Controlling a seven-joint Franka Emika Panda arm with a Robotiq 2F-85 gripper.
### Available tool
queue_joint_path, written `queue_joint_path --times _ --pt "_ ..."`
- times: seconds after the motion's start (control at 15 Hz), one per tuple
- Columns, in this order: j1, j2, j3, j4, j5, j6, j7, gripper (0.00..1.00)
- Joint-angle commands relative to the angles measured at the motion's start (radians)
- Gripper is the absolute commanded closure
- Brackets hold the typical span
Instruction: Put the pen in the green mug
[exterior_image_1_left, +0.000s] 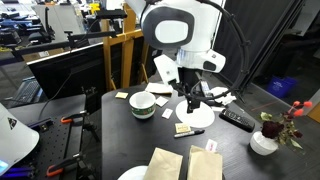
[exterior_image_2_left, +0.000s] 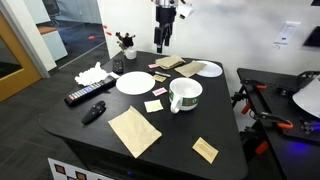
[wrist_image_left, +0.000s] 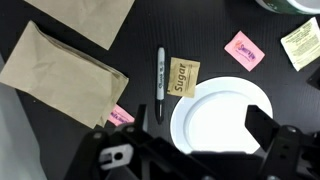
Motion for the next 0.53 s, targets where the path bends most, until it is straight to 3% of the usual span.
queue_joint_path --times 0.0,0.47 --pt "-0.004 0.000 0.004 0.001 -0.003 -0.002 0.002 0.00" --pt "-0.009 0.018 0.008 0.019 0.008 -0.009 -0.001 0.00"
